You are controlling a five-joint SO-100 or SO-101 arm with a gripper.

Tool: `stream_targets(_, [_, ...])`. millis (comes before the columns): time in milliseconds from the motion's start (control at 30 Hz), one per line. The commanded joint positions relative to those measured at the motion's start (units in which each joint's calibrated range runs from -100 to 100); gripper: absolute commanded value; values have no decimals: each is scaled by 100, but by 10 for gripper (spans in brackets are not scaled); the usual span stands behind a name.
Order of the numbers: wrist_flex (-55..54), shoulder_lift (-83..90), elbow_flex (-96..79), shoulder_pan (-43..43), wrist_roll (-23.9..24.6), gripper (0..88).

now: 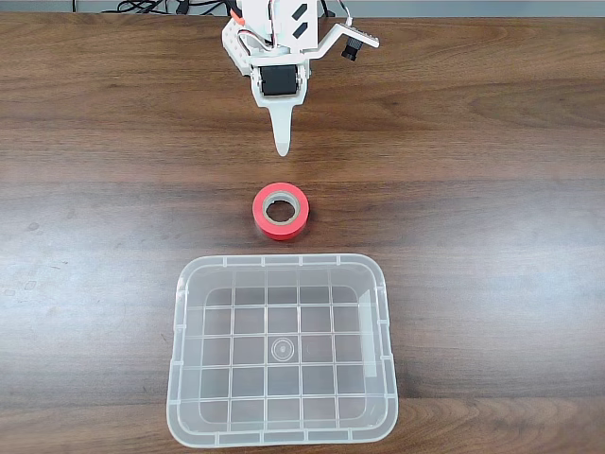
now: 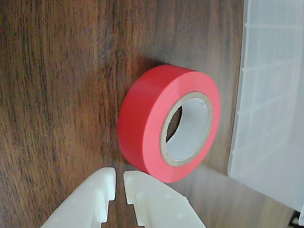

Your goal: Grab the tape and place it in the box.

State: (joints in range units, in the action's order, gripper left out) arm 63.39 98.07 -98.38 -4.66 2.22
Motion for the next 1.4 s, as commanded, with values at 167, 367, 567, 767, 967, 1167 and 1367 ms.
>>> stream_targets(167, [31,64,74,-76,-32,13])
stream_targets(367, [48,64,74,-76,-32,13])
stream_targets(567, [48,64,74,-76,-32,13])
stream_targets(767, [48,64,74,-76,-32,13])
stream_targets(967, [39,64,197,-24,-32,13])
stream_targets(1167, [48,-41,696,-2,-32,13])
stream_targets(1367, [57,-49,1090,5,-32,13])
